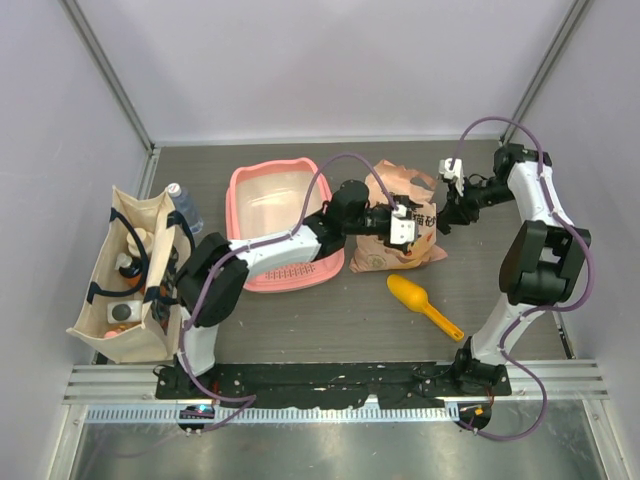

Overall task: Fill the litter box with clean litter
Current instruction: Clamp the cat litter bag at the center of the board.

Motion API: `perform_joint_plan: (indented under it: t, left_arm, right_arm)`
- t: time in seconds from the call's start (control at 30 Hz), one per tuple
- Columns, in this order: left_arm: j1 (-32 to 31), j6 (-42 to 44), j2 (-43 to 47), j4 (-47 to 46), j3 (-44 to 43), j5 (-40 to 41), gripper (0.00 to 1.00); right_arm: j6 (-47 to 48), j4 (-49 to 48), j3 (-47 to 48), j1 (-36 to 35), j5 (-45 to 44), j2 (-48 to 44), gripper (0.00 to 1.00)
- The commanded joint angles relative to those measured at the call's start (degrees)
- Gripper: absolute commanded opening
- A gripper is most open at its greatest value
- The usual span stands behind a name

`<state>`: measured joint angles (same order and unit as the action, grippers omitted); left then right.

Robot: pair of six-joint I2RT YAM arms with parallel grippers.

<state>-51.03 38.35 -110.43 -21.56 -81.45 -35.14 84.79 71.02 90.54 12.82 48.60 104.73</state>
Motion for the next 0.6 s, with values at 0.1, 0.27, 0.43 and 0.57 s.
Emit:
perform_joint_plan:
  t: [0.1,0.27,0.43,0.57]
  left_arm:
    - [-1.44,8.4,-4.0,-3.31,-4.15,2.78,0.67]
    - [-2.06,9.46,-4.53,-3.05,-4.42,4.99,0.67]
    - [-2.06,10.25,-4.79,-1.12,-5.38,4.99,0.66]
    - [-2.06,11.13,-6.2,5.64,-9.06,4.72,0.65]
  right_arm:
    - [11.7,9.04,-2.29,-0.6,-0.78,-4.88,0.02]
    - [13.81,12.12,-2.48,-0.51,-0.61,-6.82,0.01]
    - [16.63,15.46,-2.74,0.63,-1.84,-7.78,0.02]
    - [18.73,15.46,-3.79,0.8,-3.24,-9.36,0.02]
